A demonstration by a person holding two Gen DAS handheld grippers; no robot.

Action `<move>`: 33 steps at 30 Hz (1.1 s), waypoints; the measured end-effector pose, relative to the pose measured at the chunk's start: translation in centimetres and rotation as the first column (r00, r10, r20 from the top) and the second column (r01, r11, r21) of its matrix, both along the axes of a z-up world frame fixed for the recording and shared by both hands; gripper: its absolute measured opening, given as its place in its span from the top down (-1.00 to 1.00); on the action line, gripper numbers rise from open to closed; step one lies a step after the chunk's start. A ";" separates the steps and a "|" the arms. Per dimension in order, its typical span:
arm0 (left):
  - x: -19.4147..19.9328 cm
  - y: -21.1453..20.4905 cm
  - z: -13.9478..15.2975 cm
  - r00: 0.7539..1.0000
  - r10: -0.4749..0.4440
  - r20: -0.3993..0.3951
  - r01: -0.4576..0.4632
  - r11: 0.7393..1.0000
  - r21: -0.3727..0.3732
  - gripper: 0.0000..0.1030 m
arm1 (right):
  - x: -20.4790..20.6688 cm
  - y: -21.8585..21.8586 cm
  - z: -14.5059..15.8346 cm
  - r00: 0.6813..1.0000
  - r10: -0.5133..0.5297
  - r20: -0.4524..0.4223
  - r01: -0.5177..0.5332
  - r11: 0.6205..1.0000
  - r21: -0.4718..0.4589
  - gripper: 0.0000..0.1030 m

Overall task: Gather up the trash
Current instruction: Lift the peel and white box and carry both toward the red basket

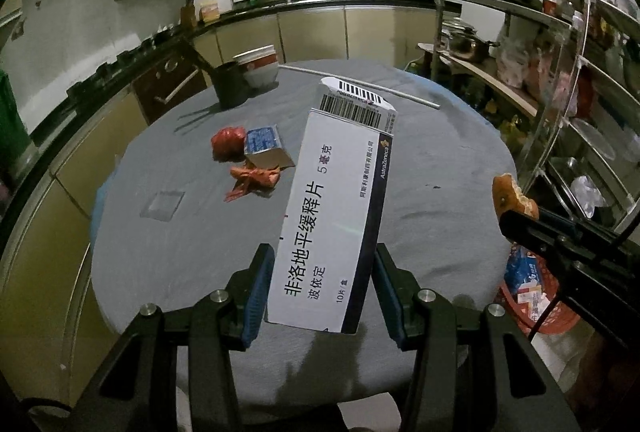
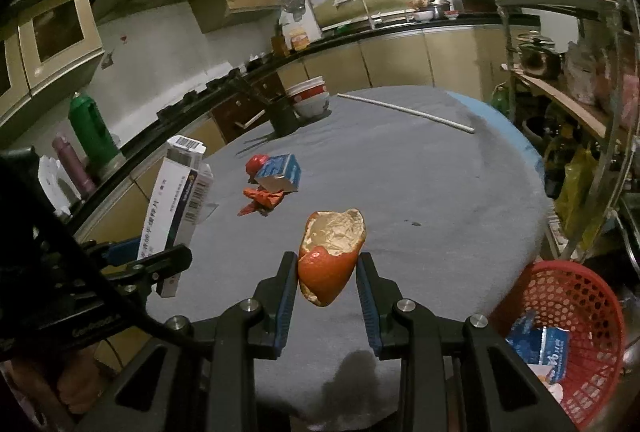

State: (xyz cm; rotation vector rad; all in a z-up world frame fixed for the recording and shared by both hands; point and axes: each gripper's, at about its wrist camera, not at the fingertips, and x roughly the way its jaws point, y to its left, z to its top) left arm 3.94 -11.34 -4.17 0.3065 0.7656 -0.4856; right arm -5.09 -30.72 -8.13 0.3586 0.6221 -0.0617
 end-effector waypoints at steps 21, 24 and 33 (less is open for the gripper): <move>-0.5 -1.6 -0.9 1.000 0.017 -0.004 -0.017 0.998 0.063 0.01 | -1.1 -0.9 -0.5 1.000 -0.009 0.000 0.009 1.000 0.014 0.38; -0.5 -1.9 -1.0 1.000 0.021 -0.005 -0.020 0.998 0.067 0.01 | -1.0 -0.7 -0.6 1.000 -0.001 -0.003 0.001 1.000 0.013 0.38; -0.3 -2.0 -1.4 1.000 0.018 -0.018 -0.016 0.997 0.074 0.01 | -1.0 -0.7 -1.3 1.000 0.011 -0.018 -0.011 1.000 0.016 0.38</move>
